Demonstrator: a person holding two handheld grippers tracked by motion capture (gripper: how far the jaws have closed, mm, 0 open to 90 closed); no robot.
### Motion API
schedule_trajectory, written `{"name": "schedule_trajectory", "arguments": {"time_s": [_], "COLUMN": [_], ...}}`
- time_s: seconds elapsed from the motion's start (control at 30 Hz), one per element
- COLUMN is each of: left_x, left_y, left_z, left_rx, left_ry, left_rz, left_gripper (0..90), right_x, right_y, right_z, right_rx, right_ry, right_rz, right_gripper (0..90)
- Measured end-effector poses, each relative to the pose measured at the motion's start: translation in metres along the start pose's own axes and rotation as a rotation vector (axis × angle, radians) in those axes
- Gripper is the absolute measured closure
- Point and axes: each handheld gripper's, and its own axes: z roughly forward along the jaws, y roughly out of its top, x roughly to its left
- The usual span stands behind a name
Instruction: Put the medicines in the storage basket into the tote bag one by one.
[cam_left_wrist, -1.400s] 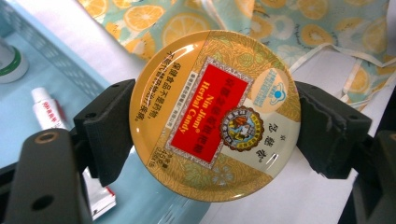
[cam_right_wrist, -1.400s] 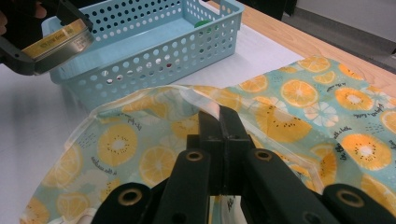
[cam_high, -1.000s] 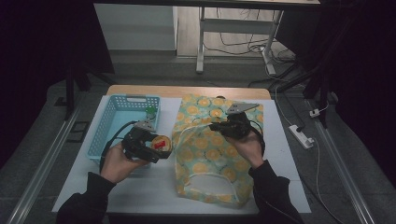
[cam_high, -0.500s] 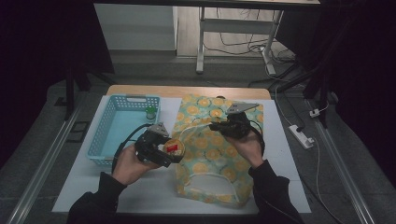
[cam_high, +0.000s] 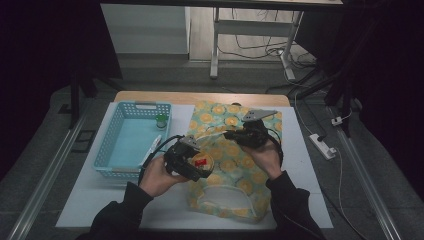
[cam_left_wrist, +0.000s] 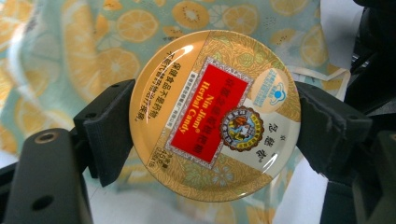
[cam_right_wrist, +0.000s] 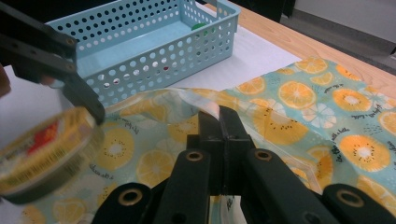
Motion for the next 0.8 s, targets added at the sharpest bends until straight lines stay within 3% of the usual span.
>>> {"name": "schedule_trajectory", "arguments": {"time_s": [0.47, 0.8], "left_x": [0.004, 0.019], "left_y": [0.019, 0.026], "left_z": [0.039, 0.065], "left_rx": [0.004, -0.004], "left_ry": [-0.032, -0.020], "left_rz": [0.025, 0.012], "left_gripper": [20.3, 20.2], "right_x": [-0.003, -0.003], "right_y": [-0.001, -0.001], "right_z": [0.003, 0.005], "right_rx": [-0.007, -0.006], "right_ry": [0.004, 0.003], "right_rz": [0.012, 0.012], "right_gripper": [90.0, 90.0]}}
